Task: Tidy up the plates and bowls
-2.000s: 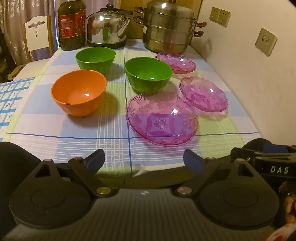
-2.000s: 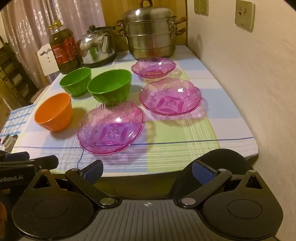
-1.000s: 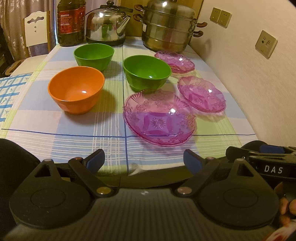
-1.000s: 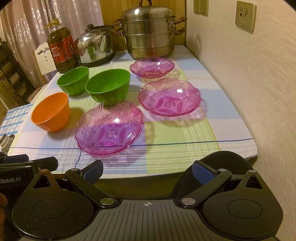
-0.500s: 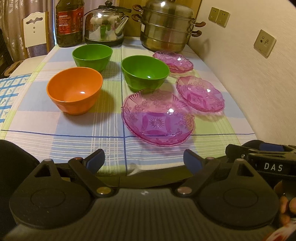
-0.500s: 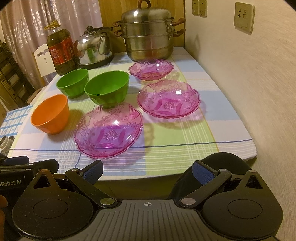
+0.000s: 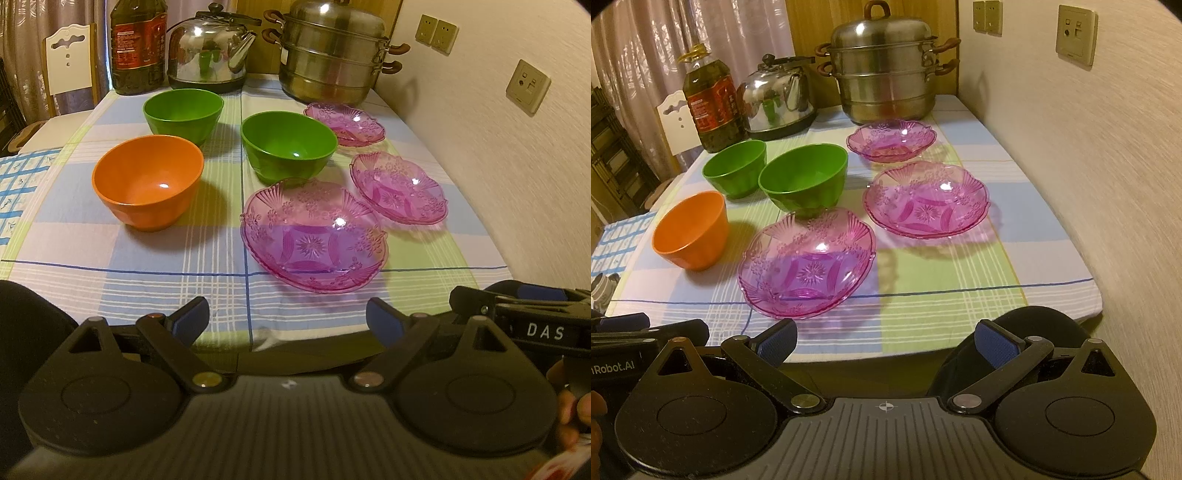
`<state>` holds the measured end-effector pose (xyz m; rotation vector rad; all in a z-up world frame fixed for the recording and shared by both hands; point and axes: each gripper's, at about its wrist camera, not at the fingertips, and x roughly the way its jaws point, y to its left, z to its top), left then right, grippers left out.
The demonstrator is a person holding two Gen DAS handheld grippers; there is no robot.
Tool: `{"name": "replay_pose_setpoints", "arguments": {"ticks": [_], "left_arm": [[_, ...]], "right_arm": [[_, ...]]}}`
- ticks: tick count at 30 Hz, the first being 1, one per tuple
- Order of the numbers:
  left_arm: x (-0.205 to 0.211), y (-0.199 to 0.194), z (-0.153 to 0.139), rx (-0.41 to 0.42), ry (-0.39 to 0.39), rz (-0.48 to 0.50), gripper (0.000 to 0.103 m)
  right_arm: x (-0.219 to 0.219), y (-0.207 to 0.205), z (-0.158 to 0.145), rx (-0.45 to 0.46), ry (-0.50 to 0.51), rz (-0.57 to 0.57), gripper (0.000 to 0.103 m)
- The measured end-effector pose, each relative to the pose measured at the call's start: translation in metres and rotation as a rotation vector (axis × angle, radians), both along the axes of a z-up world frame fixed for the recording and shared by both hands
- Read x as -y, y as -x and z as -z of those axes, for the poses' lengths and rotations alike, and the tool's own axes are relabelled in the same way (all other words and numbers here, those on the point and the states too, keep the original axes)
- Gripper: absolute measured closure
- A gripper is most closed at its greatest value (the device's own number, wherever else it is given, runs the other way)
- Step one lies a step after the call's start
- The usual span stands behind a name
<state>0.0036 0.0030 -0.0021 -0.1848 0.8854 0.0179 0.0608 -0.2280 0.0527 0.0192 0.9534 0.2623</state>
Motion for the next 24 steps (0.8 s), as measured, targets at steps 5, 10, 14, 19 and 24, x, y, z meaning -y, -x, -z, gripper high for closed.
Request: {"name": "replay_pose_setpoints", "arguments": {"ticks": [5,10,14,19,24], "left_arm": [[0.0008,-0.0008,-0.0003,0.0,0.001,0.0,0.012],[0.0009,-0.0007,-0.0003,0.0,0.0,0.0,0.012],[0.0008,-0.0007,-0.0002,0.001,0.0,0.001,0.012],[0.0016,-0.0011,-0.0006,-0.001,0.0,0.0,0.012],[0.0017,-0.0011,-0.0006,-0.001,0.0,0.0,0.012]], "right_arm": [[0.0001,-0.0004,0.0,0.001,0.0,0.001,0.001],[-0.0001,-0.0004,0.0,0.001,0.0,0.002,0.001],[0.0,-0.0008,-0.0003,0.002,0.0,0.003,0.001],[0.0001,-0.0003,0.0002,0.001,-0.001,0.002,0.001],[0.0005,-0.0005,0.0002,0.002,-0.001,0.002,0.001]]}}
